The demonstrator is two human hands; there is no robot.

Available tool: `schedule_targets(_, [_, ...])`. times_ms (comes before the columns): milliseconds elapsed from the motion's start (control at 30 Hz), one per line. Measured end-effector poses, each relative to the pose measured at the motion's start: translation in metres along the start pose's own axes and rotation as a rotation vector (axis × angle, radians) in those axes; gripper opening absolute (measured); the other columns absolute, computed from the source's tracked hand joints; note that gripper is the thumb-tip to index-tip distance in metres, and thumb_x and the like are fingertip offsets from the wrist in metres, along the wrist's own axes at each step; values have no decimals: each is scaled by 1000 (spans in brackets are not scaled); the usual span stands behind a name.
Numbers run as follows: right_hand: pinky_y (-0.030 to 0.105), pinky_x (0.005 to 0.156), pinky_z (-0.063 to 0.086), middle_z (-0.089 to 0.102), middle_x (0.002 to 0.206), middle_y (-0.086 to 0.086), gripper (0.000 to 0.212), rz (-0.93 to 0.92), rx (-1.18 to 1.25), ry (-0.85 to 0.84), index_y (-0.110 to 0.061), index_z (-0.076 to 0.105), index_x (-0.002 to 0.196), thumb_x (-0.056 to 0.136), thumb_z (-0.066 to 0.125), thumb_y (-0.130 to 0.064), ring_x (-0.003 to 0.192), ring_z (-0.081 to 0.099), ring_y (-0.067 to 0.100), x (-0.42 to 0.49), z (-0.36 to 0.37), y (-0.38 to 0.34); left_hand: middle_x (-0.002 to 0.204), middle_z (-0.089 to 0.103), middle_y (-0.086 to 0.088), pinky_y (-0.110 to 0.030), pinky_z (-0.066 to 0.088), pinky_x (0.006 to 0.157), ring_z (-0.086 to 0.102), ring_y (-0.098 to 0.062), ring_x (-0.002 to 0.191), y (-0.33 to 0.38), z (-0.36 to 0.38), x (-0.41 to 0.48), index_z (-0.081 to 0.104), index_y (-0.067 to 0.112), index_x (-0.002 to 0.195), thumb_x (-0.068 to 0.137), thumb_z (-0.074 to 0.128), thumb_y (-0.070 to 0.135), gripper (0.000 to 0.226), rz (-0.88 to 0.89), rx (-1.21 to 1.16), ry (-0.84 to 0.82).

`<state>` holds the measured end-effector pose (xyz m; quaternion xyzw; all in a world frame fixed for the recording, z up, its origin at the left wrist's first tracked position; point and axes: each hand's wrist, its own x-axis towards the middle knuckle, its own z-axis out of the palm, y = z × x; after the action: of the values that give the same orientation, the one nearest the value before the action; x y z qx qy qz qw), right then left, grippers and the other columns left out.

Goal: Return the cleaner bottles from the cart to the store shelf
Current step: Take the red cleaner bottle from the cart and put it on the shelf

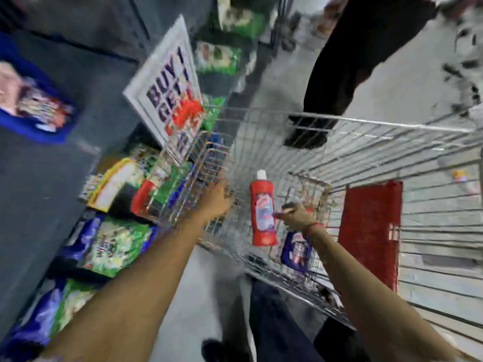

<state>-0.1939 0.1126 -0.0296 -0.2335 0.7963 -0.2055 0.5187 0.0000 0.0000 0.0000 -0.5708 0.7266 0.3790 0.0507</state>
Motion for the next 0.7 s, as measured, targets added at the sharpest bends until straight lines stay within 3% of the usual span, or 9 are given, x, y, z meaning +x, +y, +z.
schedule_targets(67, [30, 70, 47, 62, 87, 12, 50, 105, -105, -73, 4, 51, 113, 74, 73, -18, 77, 58, 21, 30, 18, 14, 124, 55, -29, -39, 41, 86, 54, -41, 111, -4, 25, 22, 43, -5, 124, 87, 57, 20, 46, -77, 80, -170])
schedule_targets(133, [39, 87, 45, 59, 116, 19, 62, 72, -201, -117, 0, 46, 123, 72, 75, -20, 98, 57, 26, 59, 37, 32, 126, 53, -31, -43, 42, 88, 52, -43, 112, -11, 52, 42, 43, -7, 122, 87, 56, 17, 44, -120, 141, -295])
schedule_targets(267, [33, 71, 45, 65, 103, 20, 38, 155, -134, -90, -5, 52, 110, 77, 67, -13, 88, 54, 23, 83, 54, 55, 125, 54, -29, -43, 44, 89, 54, -42, 113, -7, 96, 76, 45, -2, 126, 86, 53, 14, 43, -124, -13, -251])
schedule_targets(333, [26, 68, 43, 64, 101, 13, 47, 196, -42, -113, -11, 48, 110, 70, 73, -13, 87, 49, 17, 95, 65, 69, 128, 55, -21, -35, 41, 84, 54, -36, 112, -3, 116, 86, 42, 6, 130, 91, 47, 21, 42, -278, -250, -201])
schedule_targets(400, [27, 74, 45, 63, 111, 12, 62, 156, -49, -86, -9, 47, 111, 60, 81, -17, 86, 52, 17, 106, 75, 76, 123, 59, -17, -30, 40, 87, 56, -33, 111, 2, 133, 93, 52, 10, 119, 93, 43, 26, 32, -423, -461, -190])
schedule_targets(467, [27, 76, 46, 61, 109, 8, 67, 136, -39, -73, -10, 47, 109, 56, 84, -23, 85, 54, 16, 113, 82, 79, 114, 63, -21, -39, 47, 92, 60, -35, 105, 0, 148, 99, 60, 5, 106, 94, 38, 26, 33, -521, -641, -214])
schedule_targets(600, [22, 75, 51, 62, 102, 3, 68, 131, -13, -88, -12, 50, 107, 51, 86, -28, 85, 59, 16, 111, 83, 79, 53, 69, -2, -18, 50, 46, 66, -17, 54, -3, 154, 100, 60, 10, 72, 97, 28, 29, 45, -629, -944, -254])
schedule_targets(667, [12, 68, 48, 62, 99, 0, 67, 99, 47, -77, -15, 49, 105, 50, 87, -25, 79, 58, 12, 103, 83, 71, 42, 66, 3, -18, 48, 38, 65, -15, 46, -3, 148, 100, 58, 14, 71, 97, 23, 37, 50, -644, -1051, -271])
schedule_targets(700, [17, 73, 51, 64, 103, 2, 67, 84, 87, -73, -16, 49, 105, 50, 86, -24, 83, 59, 14, 99, 83, 66, 44, 67, 3, -19, 49, 37, 65, -15, 46, -2, 144, 99, 59, 14, 72, 96, 22, 42, 53, -634, -1092, -267])
